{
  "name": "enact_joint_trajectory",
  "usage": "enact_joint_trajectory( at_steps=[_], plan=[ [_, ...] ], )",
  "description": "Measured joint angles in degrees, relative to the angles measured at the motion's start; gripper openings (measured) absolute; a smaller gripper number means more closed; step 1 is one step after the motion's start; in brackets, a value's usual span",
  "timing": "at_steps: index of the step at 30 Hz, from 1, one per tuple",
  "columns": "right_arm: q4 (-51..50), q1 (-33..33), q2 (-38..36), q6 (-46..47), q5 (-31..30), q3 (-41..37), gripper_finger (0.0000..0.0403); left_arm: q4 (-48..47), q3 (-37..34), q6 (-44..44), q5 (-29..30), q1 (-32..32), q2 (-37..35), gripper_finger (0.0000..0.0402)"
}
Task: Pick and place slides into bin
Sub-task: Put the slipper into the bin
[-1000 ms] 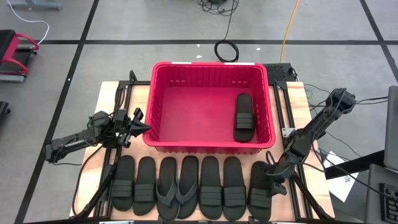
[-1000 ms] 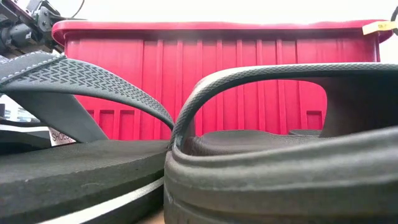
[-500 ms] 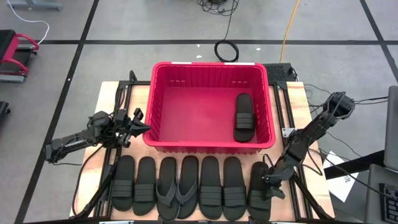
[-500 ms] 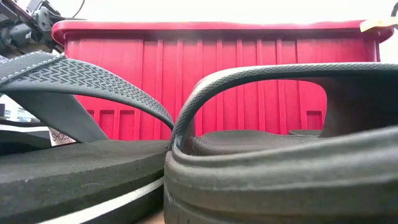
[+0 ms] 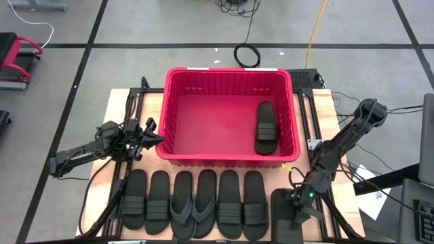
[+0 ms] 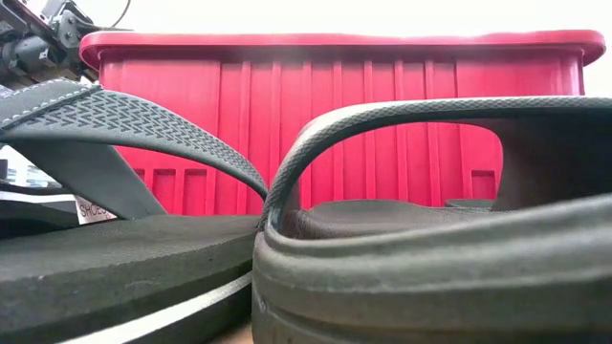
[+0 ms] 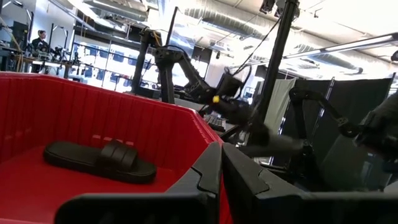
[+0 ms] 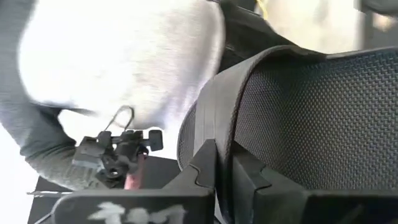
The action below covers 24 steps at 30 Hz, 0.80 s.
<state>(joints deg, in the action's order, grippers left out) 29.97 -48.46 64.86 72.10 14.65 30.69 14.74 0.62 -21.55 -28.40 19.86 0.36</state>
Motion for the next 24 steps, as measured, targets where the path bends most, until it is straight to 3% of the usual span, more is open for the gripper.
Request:
enact_joint_trajectory(
  at_steps=[3, 8, 13, 19, 24],
  plan=[
    [-7.04, 1.41, -0.02, -1.28, 3.33, 8.49, 0.0007, 0.0, 0.0, -0.23, 0.0, 0.0, 0.0, 0.0019],
    [-30.73, 3.76, 0.03, -3.63, 12.15, 22.47, 0.0007, 0.0, 0.0, -0.05, 0.01, 0.0, 0.0, 0.0019],
    [-48.72, 6.99, -1.0, -10.2, 13.67, 33.21, 0.0007, 0.0, 0.0, 0.88, 0.01, 0.0, 0.0, 0.0019],
    [-65.48, 16.76, -2.78, -28.0, 4.54, 42.78, 0.0007, -0.02, 0.0, 1.36, 0.0, 0.0, -0.01, 0.0019],
    [-76.99, 27.82, -5.31, -44.68, -12.91, 48.03, 0.0007, -0.02, 0.0, 1.45, 0.0, 0.0, 0.0, 0.0019]
  ],
)
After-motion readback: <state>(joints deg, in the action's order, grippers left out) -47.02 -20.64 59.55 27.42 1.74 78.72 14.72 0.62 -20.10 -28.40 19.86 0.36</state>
